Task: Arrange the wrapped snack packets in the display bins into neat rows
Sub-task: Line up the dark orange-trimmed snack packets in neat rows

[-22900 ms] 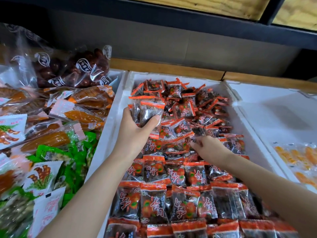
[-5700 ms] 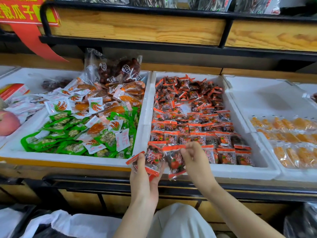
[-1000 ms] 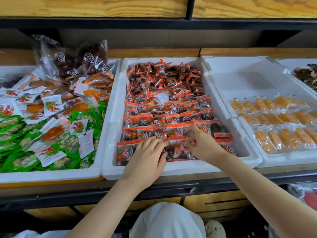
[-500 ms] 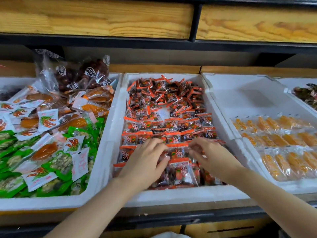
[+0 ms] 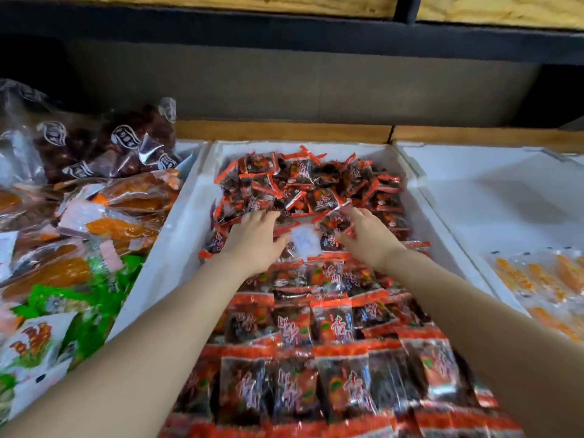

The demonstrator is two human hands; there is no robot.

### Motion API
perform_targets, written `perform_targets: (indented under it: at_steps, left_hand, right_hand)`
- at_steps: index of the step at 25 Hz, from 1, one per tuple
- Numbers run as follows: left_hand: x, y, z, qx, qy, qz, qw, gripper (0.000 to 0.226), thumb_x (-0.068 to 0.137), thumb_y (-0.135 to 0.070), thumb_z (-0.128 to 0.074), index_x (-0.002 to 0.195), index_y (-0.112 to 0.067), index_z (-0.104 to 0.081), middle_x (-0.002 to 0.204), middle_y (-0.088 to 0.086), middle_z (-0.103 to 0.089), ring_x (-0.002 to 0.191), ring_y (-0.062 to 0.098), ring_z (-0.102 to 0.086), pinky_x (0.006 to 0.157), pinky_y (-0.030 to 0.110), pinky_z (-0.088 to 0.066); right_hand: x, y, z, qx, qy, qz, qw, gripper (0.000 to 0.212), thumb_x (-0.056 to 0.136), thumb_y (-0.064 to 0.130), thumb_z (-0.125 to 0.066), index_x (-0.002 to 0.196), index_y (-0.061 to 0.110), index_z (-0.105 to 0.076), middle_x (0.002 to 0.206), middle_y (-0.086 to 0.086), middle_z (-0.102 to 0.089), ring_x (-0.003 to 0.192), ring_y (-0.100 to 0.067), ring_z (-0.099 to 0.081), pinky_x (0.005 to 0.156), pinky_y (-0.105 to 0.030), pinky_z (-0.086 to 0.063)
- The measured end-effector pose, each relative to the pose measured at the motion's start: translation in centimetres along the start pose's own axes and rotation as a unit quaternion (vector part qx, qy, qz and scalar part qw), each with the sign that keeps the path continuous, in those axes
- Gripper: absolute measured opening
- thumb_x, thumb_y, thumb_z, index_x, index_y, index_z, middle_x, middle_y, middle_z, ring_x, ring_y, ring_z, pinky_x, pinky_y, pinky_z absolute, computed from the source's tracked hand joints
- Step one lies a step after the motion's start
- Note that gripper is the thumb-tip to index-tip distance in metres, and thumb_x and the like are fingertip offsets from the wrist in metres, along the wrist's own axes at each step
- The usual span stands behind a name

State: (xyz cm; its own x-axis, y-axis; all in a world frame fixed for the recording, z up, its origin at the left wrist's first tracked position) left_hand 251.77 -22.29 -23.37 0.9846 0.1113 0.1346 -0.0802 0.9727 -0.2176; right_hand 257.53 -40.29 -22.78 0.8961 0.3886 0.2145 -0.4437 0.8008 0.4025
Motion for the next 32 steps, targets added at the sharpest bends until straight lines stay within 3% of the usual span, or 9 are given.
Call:
perform_targets:
  at_steps: [4,9,13,16,19,23,25,29,32]
  left_hand:
    - [1.5,1.7,-1.4,-0.042,-0.005,0.052,0.998,0.064,0.095,-0.035,-0.054,0.146,-0.012,-0.024,0.144,0.012,-0.038,0.135,0.03,-0.028,0.108,0.045,-0.031]
    - [2.1,2.8,-0.3,-0.143,-0.062,0.062,0.986,0.05,0.089,-0.012,-0.065,0.135,-0.005,-0.045,0.127,0.013,-0.056,0.121,0.028,-0.048,0.096,0.028,-0.036]
    - [0.9,3.1,2.6,-0.227,-0.184,0.045,0.955,0.003,0.088,-0.01,-0.064,0.09,-0.009,-0.066,0.091,0.004,-0.063,0.092,0.022,-0.059,0.068,0.02,-0.034]
    - [-0.7,2.4,3.8,-0.358,-0.238,0.072,0.9,0.019,0.095,-0.018,-0.057,0.109,-0.011,-0.067,0.102,-0.001,-0.067,0.093,0.013,-0.056,0.072,0.011,-0.037]
    - [-2.1,1.3,2.4,-0.556,-0.192,0.135,0.798,0.017,0.099,-0.033,-0.049,0.099,-0.024,-0.063,0.104,0.005,-0.068,0.099,0.024,-0.063,0.093,0.038,-0.049]
    - [-5.2,-1.3,1.6,-0.711,-0.124,0.223,0.655,0.039,0.1,-0.049,-0.031,0.111,-0.021,-0.056,0.094,0.007,-0.067,0.054,0.013,-0.067,0.054,0.033,-0.055]
    - [-6.1,-2.8,1.3,-0.764,-0.057,0.189,0.614,0.049,0.096,-0.055,-0.036,0.111,-0.016,-0.06,0.089,0.005,-0.071,0.064,0.014,-0.069,0.053,0.028,-0.052]
    - [-6.4,-2.8,1.6,-0.702,-0.041,0.121,0.7,0.02,0.086,-0.031,-0.069,0.098,-0.016,-0.064,0.087,0.002,-0.074,0.083,0.022,-0.069,0.072,0.036,-0.054]
    - [-6.3,-1.0,1.7,-0.669,-0.054,0.141,0.728,0.008,0.082,-0.029,-0.074,0.089,-0.028,-0.072,0.092,-0.003,-0.075,0.094,0.02,-0.069,0.094,0.046,-0.05]
  right_hand:
    - [2.6,-0.2,-1.6,-0.046,0.014,-0.012,0.999,0.052,0.092,0.03,-0.056,0.139,0.015,-0.038,0.14,-0.013,-0.04,0.13,-0.03,-0.031,0.108,-0.038,-0.029]
    - [3.2,0.6,-1.0,-0.041,0.006,-0.024,0.999,0.045,0.089,0.036,-0.06,0.127,0.014,-0.051,0.123,-0.013,-0.056,0.112,-0.029,-0.049,0.092,-0.035,-0.044]
    - [2.3,1.8,0.9,0.076,0.014,-0.072,0.994,0.037,0.083,0.032,-0.068,0.113,0.013,-0.058,0.104,-0.007,-0.062,0.071,-0.016,-0.055,0.061,-0.024,-0.047]
    - [0.7,4.5,3.2,0.212,-0.055,-0.049,0.974,0.033,0.082,0.034,-0.068,0.107,0.015,-0.059,0.093,0.005,-0.061,0.081,-0.012,-0.056,0.066,-0.018,-0.044]
    - [-2.0,7.8,3.6,0.288,-0.074,0.022,0.955,0.022,0.082,0.026,-0.07,0.095,0.02,-0.054,0.085,0.01,-0.059,0.078,-0.008,-0.058,0.065,-0.012,-0.044]
    - [-4.7,9.8,2.0,0.228,-0.051,0.092,0.968,0.023,0.082,0.026,-0.069,0.077,0.028,-0.047,0.087,0.002,-0.056,0.068,-0.011,-0.049,0.063,-0.021,-0.036]
    - [-5.2,9.8,1.8,0.248,-0.062,0.086,0.963,0.019,0.083,0.026,-0.067,0.08,0.027,-0.049,0.088,0.002,-0.055,0.068,-0.007,-0.048,0.065,-0.02,-0.036]
    - [-6.4,10.2,1.9,0.323,0.058,0.108,0.938,0.015,0.085,0.017,-0.064,0.096,0.025,-0.058,0.094,0.004,-0.064,0.082,-0.011,-0.061,0.075,-0.026,-0.05]
    - [-4.8,8.4,2.9,0.337,0.107,0.08,0.932,0.014,0.09,0.016,-0.06,0.102,0.023,-0.063,0.105,0.006,-0.068,0.089,0.003,-0.063,0.076,-0.012,-0.048]
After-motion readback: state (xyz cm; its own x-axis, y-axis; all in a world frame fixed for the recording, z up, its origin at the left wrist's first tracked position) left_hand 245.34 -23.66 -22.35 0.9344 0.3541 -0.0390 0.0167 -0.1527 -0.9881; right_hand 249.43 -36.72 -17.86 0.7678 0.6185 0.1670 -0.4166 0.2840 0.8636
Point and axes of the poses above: each hand's wrist, its own x-axis towards the middle knuckle, its own z-axis out of the back of the hand, y = z × x, the point moved 6 cm from there along x, towards the middle knuckle
